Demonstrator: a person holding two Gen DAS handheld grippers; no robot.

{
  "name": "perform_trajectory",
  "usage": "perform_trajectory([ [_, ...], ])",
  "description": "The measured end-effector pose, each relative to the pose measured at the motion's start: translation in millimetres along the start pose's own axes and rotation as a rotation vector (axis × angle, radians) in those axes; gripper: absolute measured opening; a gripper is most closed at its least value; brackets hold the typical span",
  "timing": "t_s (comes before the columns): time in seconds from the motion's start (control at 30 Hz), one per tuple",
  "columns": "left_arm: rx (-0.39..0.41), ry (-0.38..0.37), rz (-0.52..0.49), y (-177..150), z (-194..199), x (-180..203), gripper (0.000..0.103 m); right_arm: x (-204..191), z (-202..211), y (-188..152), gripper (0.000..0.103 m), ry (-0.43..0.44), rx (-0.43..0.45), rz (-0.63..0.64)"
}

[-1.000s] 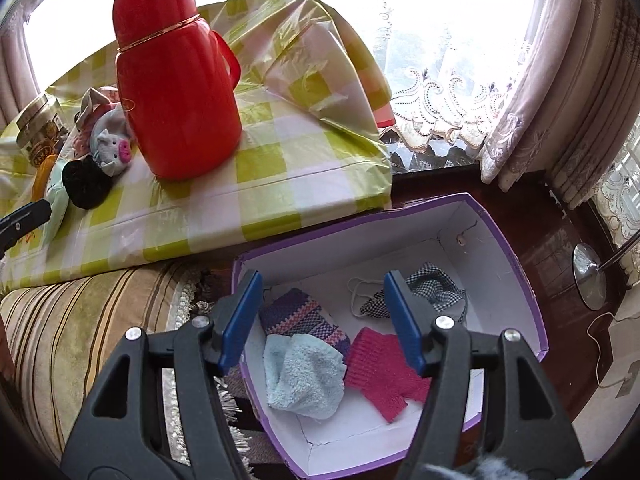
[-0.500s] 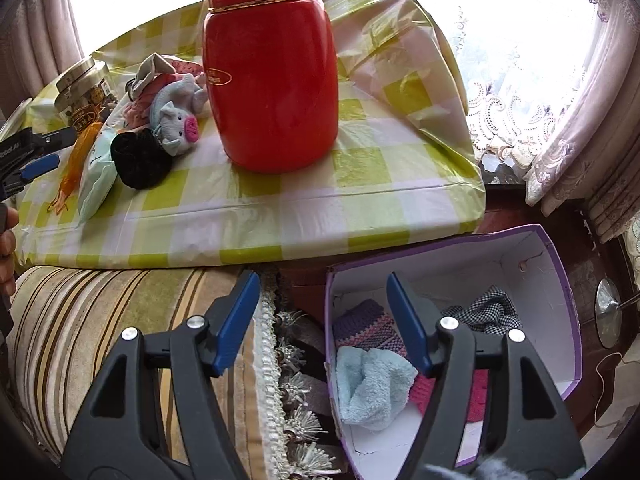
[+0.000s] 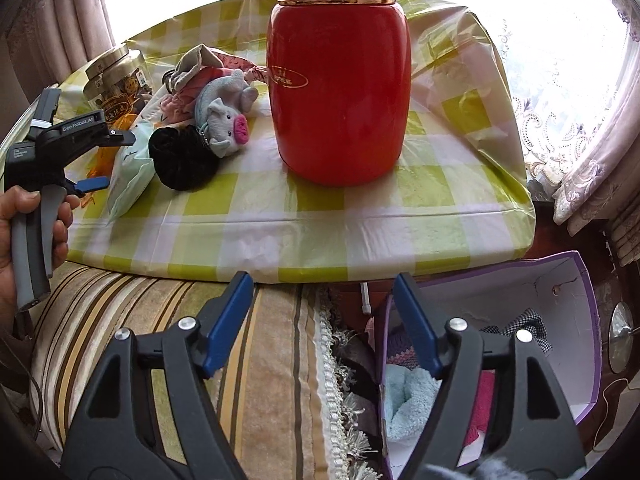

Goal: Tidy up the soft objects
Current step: 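Grasp the white tissue pack with the left tool while the right tool grasps the black fuzzy item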

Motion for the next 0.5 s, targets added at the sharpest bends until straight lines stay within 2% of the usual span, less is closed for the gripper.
perform_trajectory([
  [0.2, -0.047, -0.007, 0.009, -10.4, -20.2, -1.0, 0.096, -26.3, -13.8, 16.7, 0.077, 0.038, 0.013, 0.034],
  [0.33, -0.028, 0.006, -0.092, -14.9, -22.3, 8.0, 0.096, -45.8, -25.9, 28.1, 0.077, 0.065, 0.019, 0.053],
  [0.47, -0.001, 0.039, -0.199, -21.7, -22.8, 18.0, 0.08, -65.9, -37.2, 37.4, 0.077, 0.09, 0.026, 0.08],
  [0.5, 0.002, 0.035, -0.211, -22.5, -23.6, 20.9, 0.079, -69.9, -40.0, 39.9, 0.077, 0.092, 0.029, 0.083],
])
Point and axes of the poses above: each gripper's, at about its wrist camera, not at the fingertips, and z roughly against the way its jaws point, x to its right, y to its top, the point moved 2 cm from there along -z, roughly the way its jaws point, and after that the axes turned 14 degrees about x, right-handed, at the moved point
